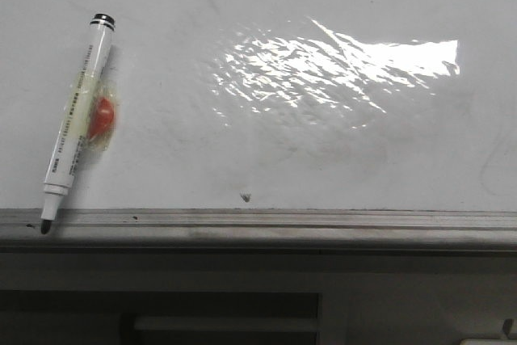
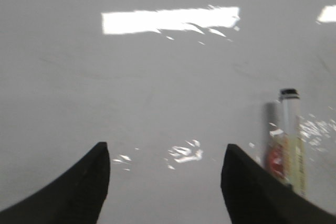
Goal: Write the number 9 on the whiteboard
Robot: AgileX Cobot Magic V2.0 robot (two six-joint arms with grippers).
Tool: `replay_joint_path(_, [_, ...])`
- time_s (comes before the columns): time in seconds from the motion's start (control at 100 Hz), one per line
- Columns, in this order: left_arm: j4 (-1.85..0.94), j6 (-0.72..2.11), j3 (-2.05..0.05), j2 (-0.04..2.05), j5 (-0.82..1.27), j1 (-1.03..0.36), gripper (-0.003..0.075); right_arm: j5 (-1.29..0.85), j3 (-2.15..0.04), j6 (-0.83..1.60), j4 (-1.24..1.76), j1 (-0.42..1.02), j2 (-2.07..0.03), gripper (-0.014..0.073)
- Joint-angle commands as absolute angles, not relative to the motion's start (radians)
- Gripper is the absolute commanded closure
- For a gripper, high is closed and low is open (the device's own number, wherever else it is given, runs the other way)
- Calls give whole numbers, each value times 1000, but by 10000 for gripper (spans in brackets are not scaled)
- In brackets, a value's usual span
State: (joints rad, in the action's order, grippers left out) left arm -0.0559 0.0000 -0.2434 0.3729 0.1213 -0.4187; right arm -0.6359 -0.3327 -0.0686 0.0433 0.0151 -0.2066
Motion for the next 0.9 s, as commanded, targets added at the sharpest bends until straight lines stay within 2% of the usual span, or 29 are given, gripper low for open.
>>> replay_joint_path(0.0, [-87,-16,-282,448,31,-521,297,-568,-367,-61,44,16,-226,655])
replay_joint_path(0.17, [-160,-16,-282,554,-46,-703,321,-564,-367,-61,44,16,-226,655])
replay_joint_path(0.38, [-162,-16,-282,704,-173,-821,322,-563,-367,-61,44,16,-226,655])
replay_joint_path(0.89, [-237,-24,-282,1024,-377,-838,335,-563,-365,-61,44,16,-226,655])
